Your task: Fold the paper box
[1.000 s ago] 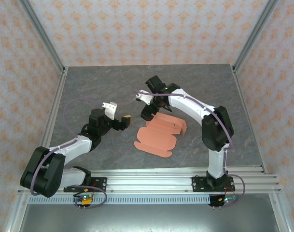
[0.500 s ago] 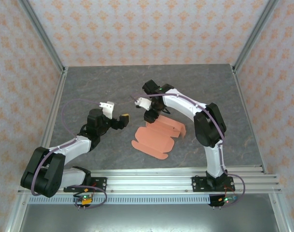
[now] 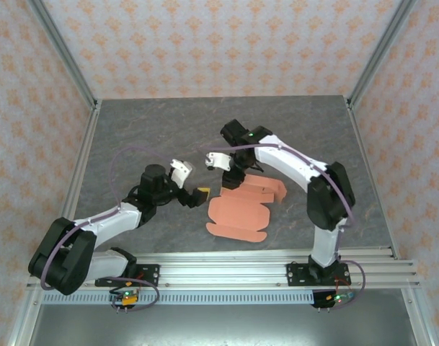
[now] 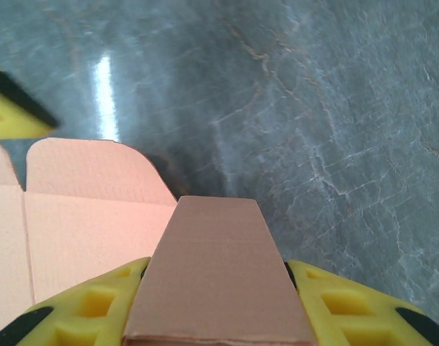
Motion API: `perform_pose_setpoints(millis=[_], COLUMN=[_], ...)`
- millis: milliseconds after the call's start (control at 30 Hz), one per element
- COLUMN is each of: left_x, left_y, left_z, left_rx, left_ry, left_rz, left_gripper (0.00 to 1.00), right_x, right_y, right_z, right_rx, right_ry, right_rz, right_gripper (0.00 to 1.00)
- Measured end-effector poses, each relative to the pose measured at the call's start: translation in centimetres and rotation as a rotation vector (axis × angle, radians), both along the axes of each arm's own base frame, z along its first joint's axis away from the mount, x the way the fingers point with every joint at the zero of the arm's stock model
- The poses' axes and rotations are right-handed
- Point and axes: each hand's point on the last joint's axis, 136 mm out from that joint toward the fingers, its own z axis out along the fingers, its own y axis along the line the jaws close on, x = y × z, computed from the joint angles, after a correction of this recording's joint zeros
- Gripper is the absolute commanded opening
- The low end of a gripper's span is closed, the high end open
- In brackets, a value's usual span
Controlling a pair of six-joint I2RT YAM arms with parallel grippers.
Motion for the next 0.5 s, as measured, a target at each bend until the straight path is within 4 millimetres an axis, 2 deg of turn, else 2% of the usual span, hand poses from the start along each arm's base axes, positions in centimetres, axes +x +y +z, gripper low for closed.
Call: perform_pose_setpoints(millis=[133,200,300,500], left_x=[-1.0,-1.9,-3.0,-3.4], left_y=[-1.0,-2.2,-3.9,-5.7], left_z=[0.0,0.2,0.7,0.7], left_rx=[0.016,0.025,0.033,0.047], left_ry=[-0.014,-0.027,-0.050,-0.056], left_rz=[-0.077,-0.140,-0.221,-0.298], left_gripper=[0.96,0.95,0.92,0.82], right_x=[-1.4,-1.6,-2.0,-3.0], right_y=[-0.6,-0.6,-0.4,-0.2], right_z=[2.6,3.4,3.6,3.0], right_rx=[0.051,0.073,0.093,0.113], right_ry=[-0.062,-0.080,-0.074,-0.035], right_rz=[0.067,0.089,0.108,0.138], right_gripper=[0.42,0.42,0.42,0.42])
